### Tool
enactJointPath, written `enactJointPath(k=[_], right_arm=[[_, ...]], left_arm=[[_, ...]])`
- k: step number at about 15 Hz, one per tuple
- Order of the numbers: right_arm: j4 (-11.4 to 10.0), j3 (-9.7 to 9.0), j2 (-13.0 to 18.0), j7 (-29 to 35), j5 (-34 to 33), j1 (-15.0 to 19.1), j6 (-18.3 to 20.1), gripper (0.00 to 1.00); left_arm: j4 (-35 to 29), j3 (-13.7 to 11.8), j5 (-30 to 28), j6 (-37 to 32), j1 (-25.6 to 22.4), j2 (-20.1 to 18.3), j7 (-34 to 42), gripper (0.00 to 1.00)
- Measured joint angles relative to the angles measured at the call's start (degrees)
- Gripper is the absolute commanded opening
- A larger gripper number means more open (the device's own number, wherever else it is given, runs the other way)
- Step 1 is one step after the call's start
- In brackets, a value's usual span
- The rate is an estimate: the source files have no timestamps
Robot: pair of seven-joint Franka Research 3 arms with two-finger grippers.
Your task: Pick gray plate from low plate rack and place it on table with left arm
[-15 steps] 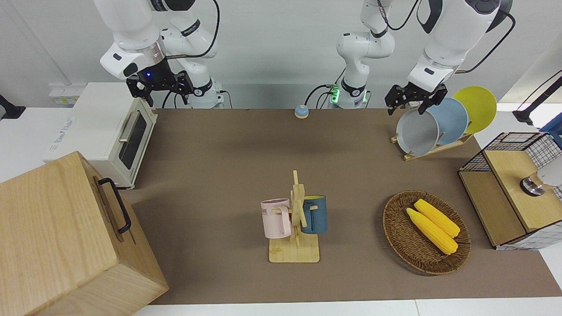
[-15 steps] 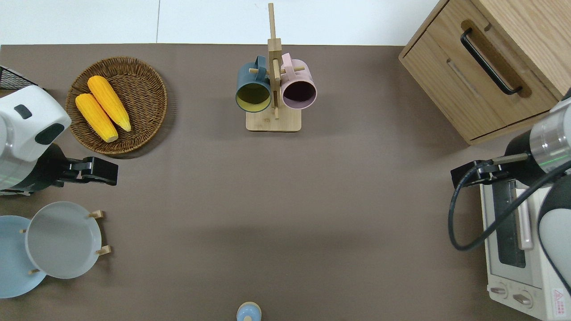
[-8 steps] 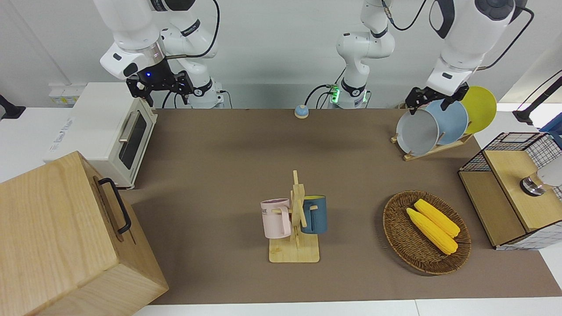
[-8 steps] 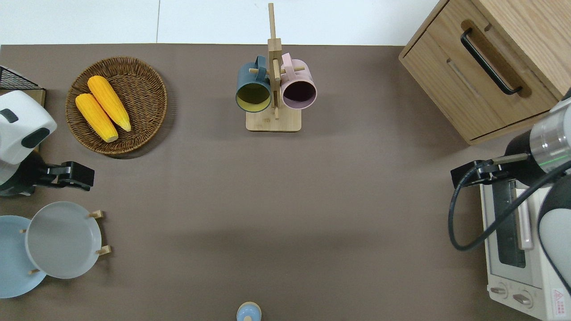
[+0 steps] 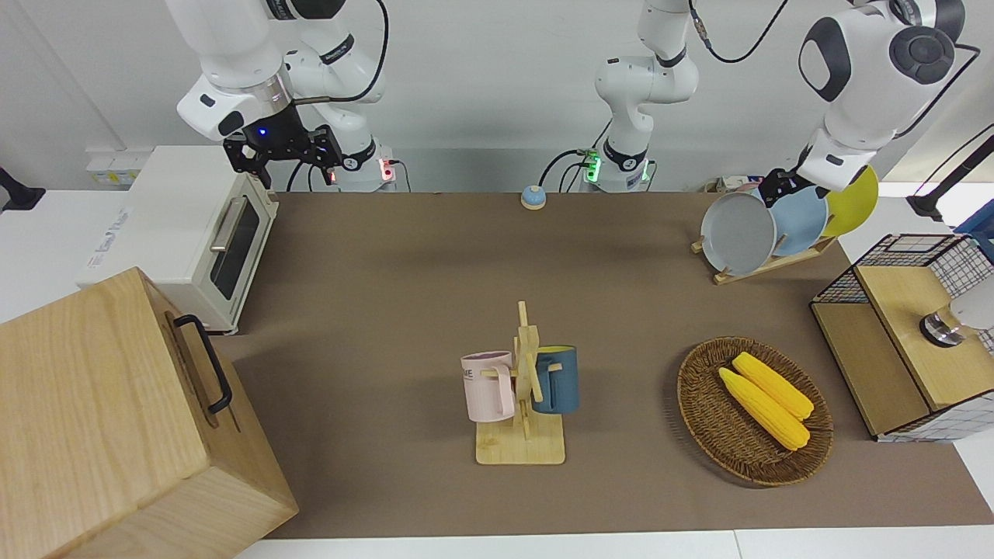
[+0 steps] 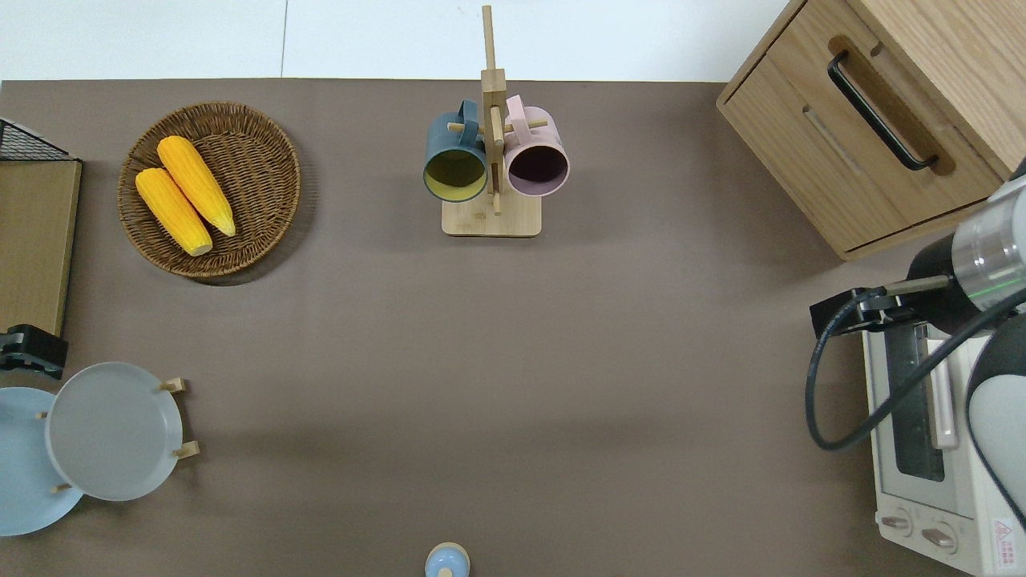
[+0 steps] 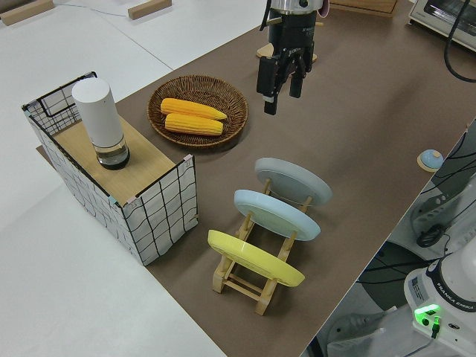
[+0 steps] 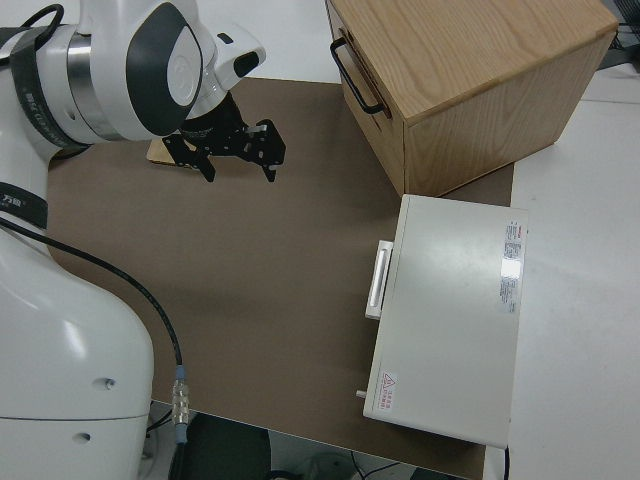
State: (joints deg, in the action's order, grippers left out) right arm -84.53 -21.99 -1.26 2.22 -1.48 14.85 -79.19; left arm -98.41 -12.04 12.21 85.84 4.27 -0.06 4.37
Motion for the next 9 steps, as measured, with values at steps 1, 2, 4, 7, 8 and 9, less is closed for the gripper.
enactJointPath(k=[1, 2, 4, 7, 8, 9], right_arm=[[0.0, 0.0, 0.0, 0.0, 0.0, 0.0, 0.0, 0.983], [0.0, 0.0, 0.0, 0.0, 0.0, 0.0, 0.0, 0.983], [0.0, 0.0, 0.0, 0.0, 0.0, 0.0, 0.0, 0.983], [0.0, 0.0, 0.0, 0.0, 0.0, 0.0, 0.0, 0.983], [0.0, 0.0, 0.0, 0.0, 0.0, 0.0, 0.0, 0.983], [0.0, 0.0, 0.0, 0.0, 0.0, 0.0, 0.0, 0.983]], left_arm=[[-1.95, -0.82, 0.0, 1.62, 0.16, -0.59, 0.08, 0.99], [-3.95, -1.73, 0.0, 3.23, 0.41, -1.28, 0.15, 0.99], [-8.28, -3.43, 0.01, 6.91, 0.79, -2.8, 0.21, 0.98], [-14.58, -6.05, 0.01, 12.69, 1.21, -4.73, 0.64, 0.98], [-16.76, -7.02, 0.01, 14.41, 1.49, -5.37, 1.05, 0.98], [-18.48, -7.73, 0.01, 15.76, 1.66, -5.88, 1.41, 0.98]])
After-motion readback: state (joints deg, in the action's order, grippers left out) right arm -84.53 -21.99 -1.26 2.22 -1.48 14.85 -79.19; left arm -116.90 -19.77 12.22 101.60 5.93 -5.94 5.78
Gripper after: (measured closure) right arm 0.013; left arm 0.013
